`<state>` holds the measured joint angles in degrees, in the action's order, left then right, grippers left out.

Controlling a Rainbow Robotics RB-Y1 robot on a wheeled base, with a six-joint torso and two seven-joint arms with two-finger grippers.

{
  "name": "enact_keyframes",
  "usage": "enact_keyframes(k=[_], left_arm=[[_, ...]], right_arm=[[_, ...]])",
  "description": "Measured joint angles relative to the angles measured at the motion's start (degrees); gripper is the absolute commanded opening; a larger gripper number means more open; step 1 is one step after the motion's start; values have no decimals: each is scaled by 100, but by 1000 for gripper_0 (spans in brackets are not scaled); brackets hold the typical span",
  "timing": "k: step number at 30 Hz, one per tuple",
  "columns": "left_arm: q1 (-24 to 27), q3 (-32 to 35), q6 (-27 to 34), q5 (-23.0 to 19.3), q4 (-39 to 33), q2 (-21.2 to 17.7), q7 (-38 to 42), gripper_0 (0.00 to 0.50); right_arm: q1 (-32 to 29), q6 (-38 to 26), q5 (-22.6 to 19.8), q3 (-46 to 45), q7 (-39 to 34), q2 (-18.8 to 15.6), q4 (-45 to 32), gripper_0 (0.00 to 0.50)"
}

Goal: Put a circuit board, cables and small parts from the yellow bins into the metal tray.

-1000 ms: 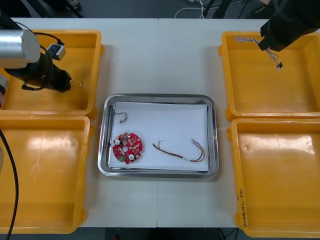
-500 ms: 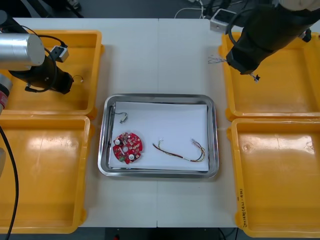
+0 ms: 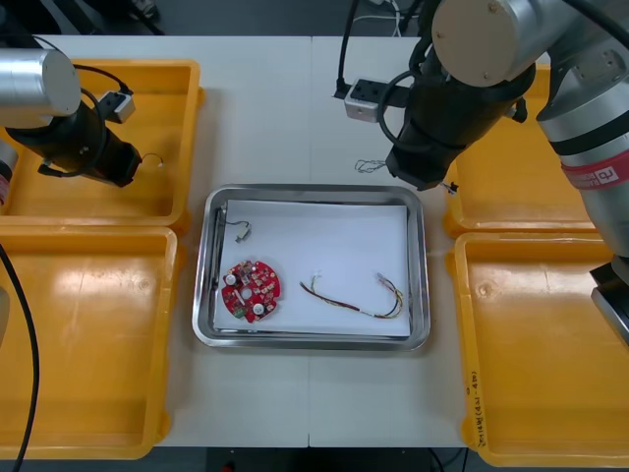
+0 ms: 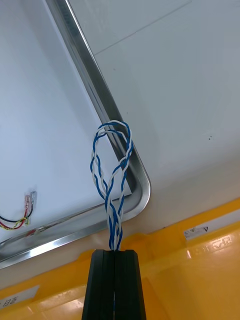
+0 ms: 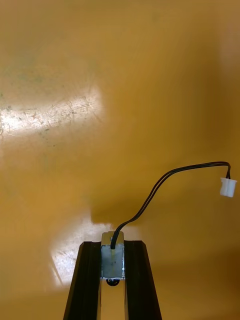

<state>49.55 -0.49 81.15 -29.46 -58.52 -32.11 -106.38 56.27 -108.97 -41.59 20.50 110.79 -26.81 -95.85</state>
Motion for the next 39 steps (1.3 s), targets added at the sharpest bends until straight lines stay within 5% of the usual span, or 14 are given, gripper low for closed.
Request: enact_keyframes(k=[5, 11, 19, 39], left_arm=[[0, 195, 440, 0, -326, 0, -16, 0], [0, 355, 955, 8, -704, 0, -16, 0], [-2, 451, 1574, 85, -1333, 0, -15, 0], [-406, 451, 2833, 136, -3547, 0, 7, 0]], right_arm=[[-5, 344, 25, 276, 291, 49, -2, 0], [-54, 653, 49, 431, 1646, 93, 78, 0], [-132, 1097, 70, 661, 2183, 282, 471, 0], [-1015, 2223, 528, 1497, 2225, 316, 488, 0]])
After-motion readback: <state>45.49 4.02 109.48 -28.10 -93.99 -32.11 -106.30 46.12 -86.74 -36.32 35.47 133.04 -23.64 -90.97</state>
